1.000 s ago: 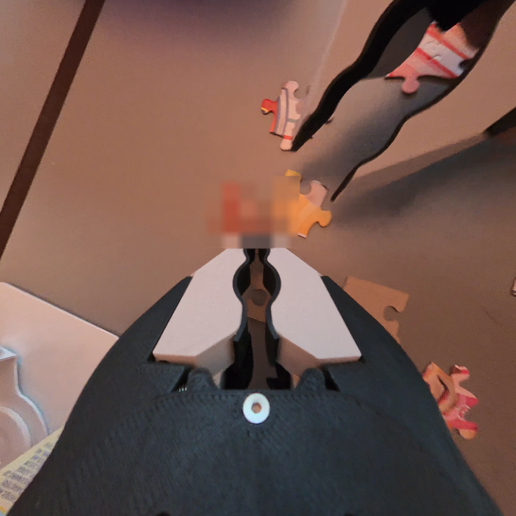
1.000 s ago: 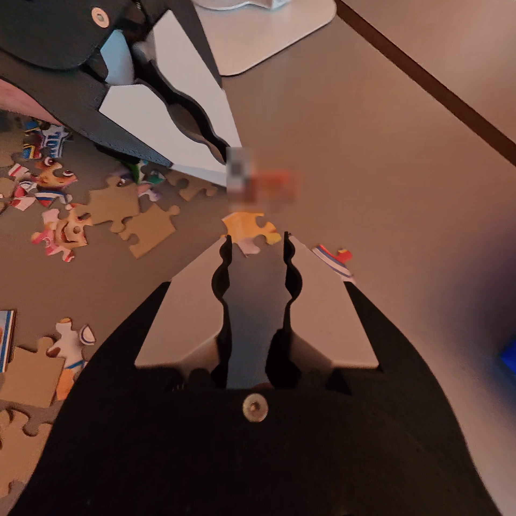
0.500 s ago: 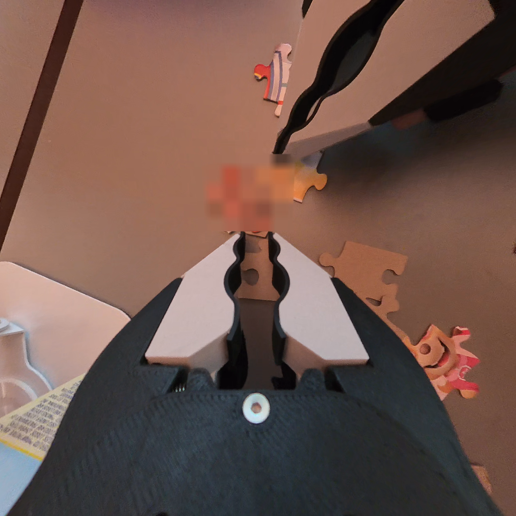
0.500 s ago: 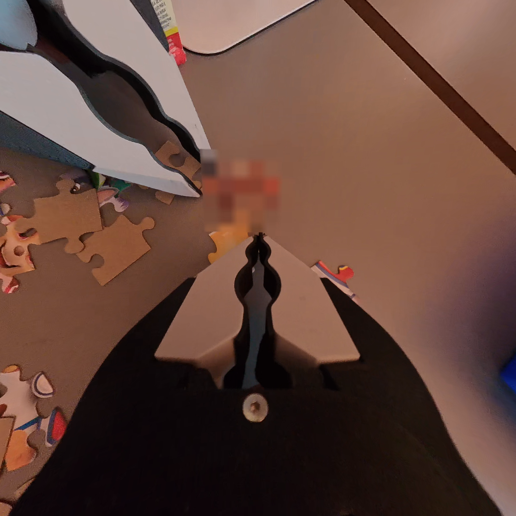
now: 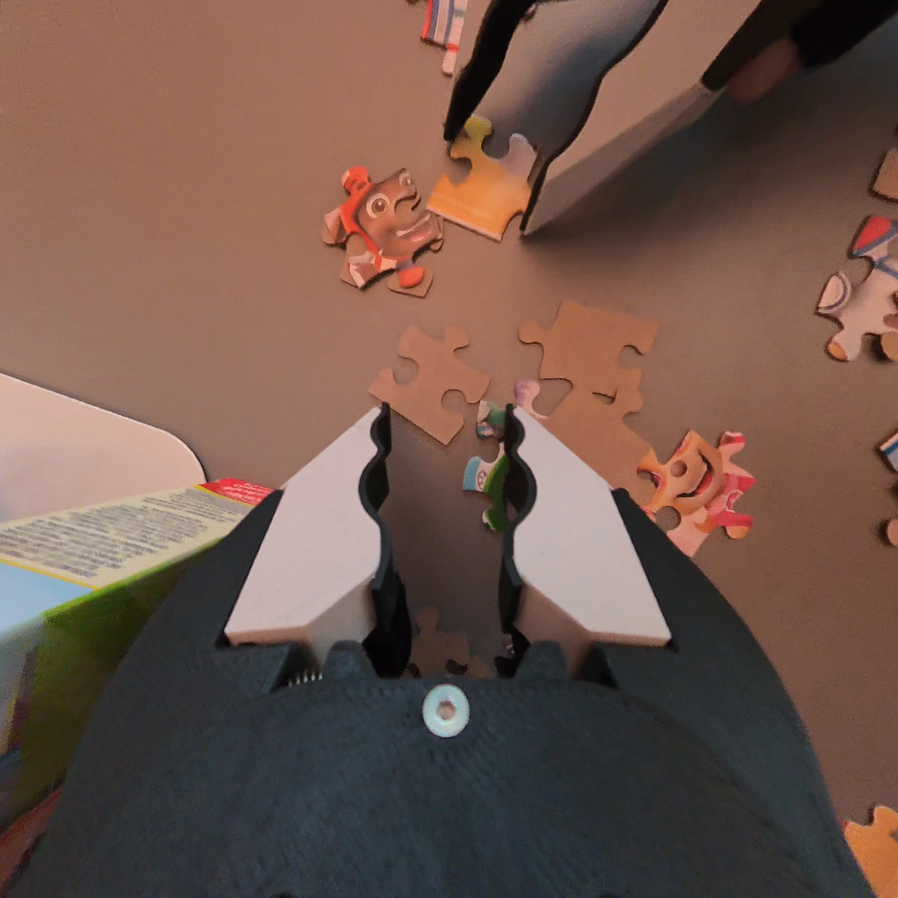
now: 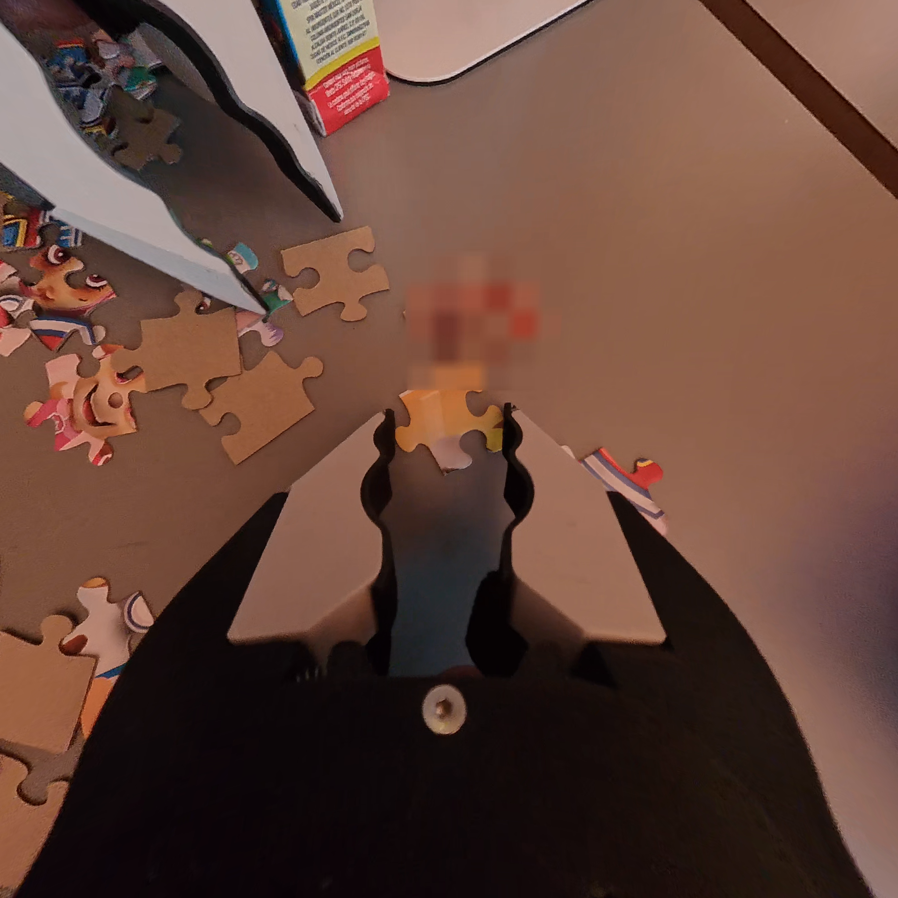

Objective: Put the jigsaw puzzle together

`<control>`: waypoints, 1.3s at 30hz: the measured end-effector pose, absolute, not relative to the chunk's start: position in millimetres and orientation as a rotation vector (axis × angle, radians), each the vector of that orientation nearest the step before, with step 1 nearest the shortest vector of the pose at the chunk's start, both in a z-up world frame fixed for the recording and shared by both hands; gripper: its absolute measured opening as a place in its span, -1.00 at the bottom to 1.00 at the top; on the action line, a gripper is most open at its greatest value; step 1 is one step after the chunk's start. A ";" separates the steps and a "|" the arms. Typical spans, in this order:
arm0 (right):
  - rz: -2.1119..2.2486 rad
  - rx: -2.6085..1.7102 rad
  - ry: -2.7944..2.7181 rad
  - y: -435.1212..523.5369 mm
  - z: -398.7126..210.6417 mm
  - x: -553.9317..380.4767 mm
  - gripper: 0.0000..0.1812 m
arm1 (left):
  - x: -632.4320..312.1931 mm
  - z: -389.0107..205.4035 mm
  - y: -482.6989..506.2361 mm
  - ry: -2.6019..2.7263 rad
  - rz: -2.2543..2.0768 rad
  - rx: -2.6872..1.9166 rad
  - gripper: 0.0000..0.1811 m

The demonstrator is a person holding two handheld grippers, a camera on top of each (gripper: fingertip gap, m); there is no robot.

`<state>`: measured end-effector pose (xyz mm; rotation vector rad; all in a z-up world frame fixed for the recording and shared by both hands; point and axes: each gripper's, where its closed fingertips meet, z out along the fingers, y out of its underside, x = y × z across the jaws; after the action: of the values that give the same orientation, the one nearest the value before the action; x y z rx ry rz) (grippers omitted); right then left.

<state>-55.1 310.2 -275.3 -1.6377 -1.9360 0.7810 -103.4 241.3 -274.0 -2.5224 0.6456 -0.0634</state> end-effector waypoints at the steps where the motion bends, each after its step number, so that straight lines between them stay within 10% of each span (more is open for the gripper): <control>1: 0.782 -1.626 -1.948 308.1 -274.6 -54.3 -0.54 | -102.8 -274.7 239.5 0.641 -0.089 -2.523 -0.50; 15: 0.952 -1.456 -2.190 241.7 -273.7 -50.1 -0.53 | -99.1 -276.5 237.6 0.592 -0.166 -2.536 -0.46; 39: 0.943 -1.574 -2.019 266.7 -274.4 -60.9 -0.75 | -73.8 -272.9 260.7 0.488 -0.257 -2.413 -0.95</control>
<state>-60.9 266.7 -274.4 -1.5743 -2.0186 0.9434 -73.8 260.7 -272.9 -2.4134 0.4881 -0.2567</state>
